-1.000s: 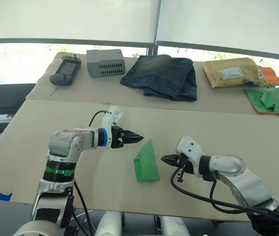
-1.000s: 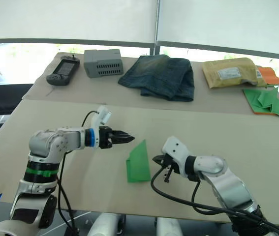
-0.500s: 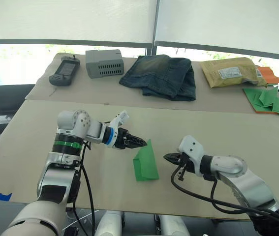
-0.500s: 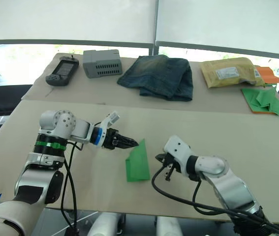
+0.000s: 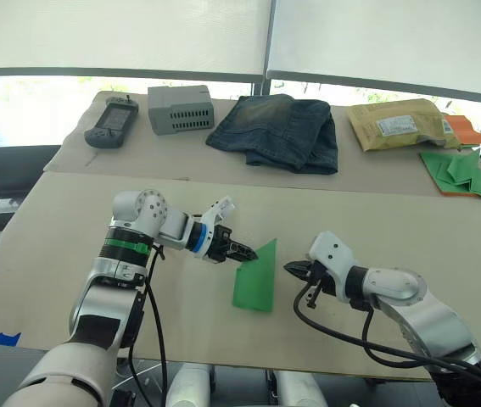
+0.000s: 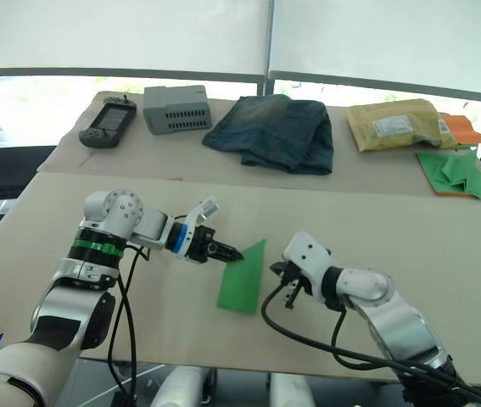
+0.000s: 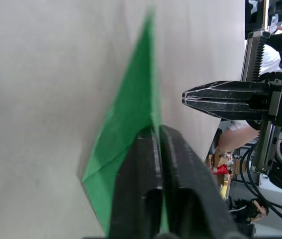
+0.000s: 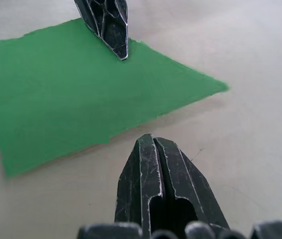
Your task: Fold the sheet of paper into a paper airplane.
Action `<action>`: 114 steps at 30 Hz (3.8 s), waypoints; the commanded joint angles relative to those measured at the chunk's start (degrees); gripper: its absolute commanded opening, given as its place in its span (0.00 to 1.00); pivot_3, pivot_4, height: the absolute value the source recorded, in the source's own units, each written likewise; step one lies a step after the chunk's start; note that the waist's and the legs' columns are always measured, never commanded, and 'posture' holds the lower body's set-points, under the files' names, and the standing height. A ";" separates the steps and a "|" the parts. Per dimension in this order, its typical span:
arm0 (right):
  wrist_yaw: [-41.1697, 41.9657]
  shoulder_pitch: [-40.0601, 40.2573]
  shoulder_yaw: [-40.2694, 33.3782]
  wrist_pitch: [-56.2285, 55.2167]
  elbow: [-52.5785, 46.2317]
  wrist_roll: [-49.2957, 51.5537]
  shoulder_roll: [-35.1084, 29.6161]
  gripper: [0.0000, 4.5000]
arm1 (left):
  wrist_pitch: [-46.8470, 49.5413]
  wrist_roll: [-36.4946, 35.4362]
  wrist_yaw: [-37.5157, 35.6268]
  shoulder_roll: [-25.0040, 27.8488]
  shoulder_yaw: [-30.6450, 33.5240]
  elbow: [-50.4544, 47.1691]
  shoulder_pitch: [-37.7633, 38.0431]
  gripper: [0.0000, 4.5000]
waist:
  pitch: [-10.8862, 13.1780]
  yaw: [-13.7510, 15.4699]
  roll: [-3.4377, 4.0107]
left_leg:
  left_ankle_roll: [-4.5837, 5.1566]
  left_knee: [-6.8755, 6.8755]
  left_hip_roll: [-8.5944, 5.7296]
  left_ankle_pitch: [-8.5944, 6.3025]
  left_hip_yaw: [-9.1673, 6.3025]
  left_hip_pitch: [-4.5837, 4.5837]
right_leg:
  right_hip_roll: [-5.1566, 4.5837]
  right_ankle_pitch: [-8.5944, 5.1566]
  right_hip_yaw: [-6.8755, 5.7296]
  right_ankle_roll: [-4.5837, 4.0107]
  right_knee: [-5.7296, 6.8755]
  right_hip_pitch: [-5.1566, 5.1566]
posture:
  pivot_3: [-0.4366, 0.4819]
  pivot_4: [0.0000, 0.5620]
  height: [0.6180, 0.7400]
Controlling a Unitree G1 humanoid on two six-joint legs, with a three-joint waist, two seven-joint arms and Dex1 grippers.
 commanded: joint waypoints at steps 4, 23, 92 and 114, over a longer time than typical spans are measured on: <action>-0.06 -2.22 -2.13 -1.50 -0.38 -0.52 -1.54 0.00 | 0.15 -2.37 15.70 -4.25 19.25 2.41 -1.89 0.01 | 0.00 -0.02 0.00 | 0.00 0.07 0.00 0.00 -0.01 0.01 | 0.00 0.04 0.01 -0.01 0.01 0.01 | 0.48 0.27 0.91; -0.12 -5.94 -3.97 -4.53 3.22 -1.33 -2.75 0.00 | 0.15 1.43 66.65 -42.13 66.98 -28.56 -1.48 0.06 | 0.23 0.28 -0.41 | -0.25 0.26 -0.07 0.05 -0.01 -0.11 | -0.03 0.41 0.09 -0.04 -0.06 0.03 | 0.48 0.27 0.91; 6.02 -27.72 5.40 -24.08 34.74 -4.42 23.14 0.01 | -60.49 7.96 -15.54 28.11 16.48 -47.11 54.24 1.00 | 0.42 -1.87 -0.64 | -1.24 -0.77 1.00 0.60 0.14 0.08 | 0.86 0.21 -0.02 -1.50 0.68 -0.83 | 0.48 0.27 0.91; 28.28 -21.82 4.35 -70.61 45.33 -12.06 -1.77 0.01 | -59.29 10.86 -26.68 24.21 3.46 -39.64 36.89 1.00 | 0.42 -1.83 -0.64 | -1.23 -0.73 1.01 0.60 0.23 0.21 | 0.93 0.02 0.07 -1.20 0.70 -0.71 | 0.48 0.27 0.91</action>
